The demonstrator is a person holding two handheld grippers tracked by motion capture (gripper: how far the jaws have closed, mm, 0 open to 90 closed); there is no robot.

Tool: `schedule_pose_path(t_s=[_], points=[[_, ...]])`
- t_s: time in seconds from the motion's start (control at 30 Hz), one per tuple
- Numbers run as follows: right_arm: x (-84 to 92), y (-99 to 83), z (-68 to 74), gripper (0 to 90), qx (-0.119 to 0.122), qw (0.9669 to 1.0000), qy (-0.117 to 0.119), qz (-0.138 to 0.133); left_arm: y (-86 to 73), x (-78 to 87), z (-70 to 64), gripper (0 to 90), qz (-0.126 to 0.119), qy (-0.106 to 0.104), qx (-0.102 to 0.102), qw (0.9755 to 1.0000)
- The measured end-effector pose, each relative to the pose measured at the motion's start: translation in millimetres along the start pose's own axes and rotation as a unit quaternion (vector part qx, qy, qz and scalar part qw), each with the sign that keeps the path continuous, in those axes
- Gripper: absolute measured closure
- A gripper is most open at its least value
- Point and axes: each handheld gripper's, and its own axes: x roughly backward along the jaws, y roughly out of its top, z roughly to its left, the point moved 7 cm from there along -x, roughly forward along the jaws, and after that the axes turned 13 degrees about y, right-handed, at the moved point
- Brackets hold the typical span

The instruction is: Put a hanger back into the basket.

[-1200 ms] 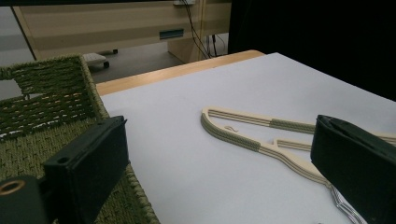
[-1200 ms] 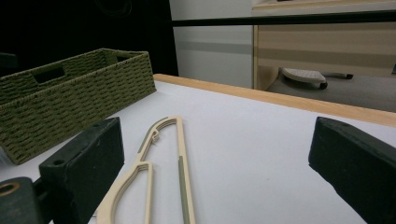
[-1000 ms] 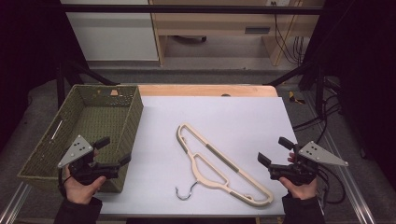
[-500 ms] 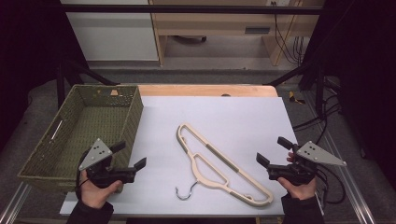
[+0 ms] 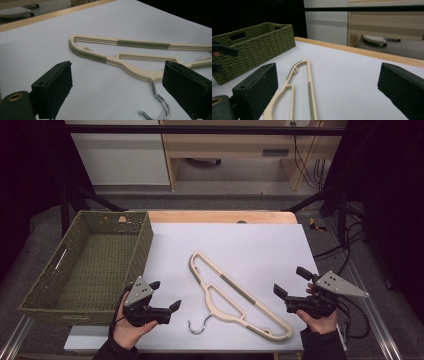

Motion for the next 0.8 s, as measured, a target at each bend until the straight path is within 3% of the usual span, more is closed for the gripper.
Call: schedule_pose_path(t_s=[0.4,0.8], points=[[-4.0,-1.8,1.4,3.6,0.002,1.0,0.0,0.006,-14.7,-25.0,-37.2,17.1,0.05,-0.025,-0.026,0.9981],[-12.5,-6.6,5.5,3.9,0.005,0.9997,0.009,0.023,-28.9,-50.8,-68.4,37.8,0.1,-0.048,-0.04,0.9931]])
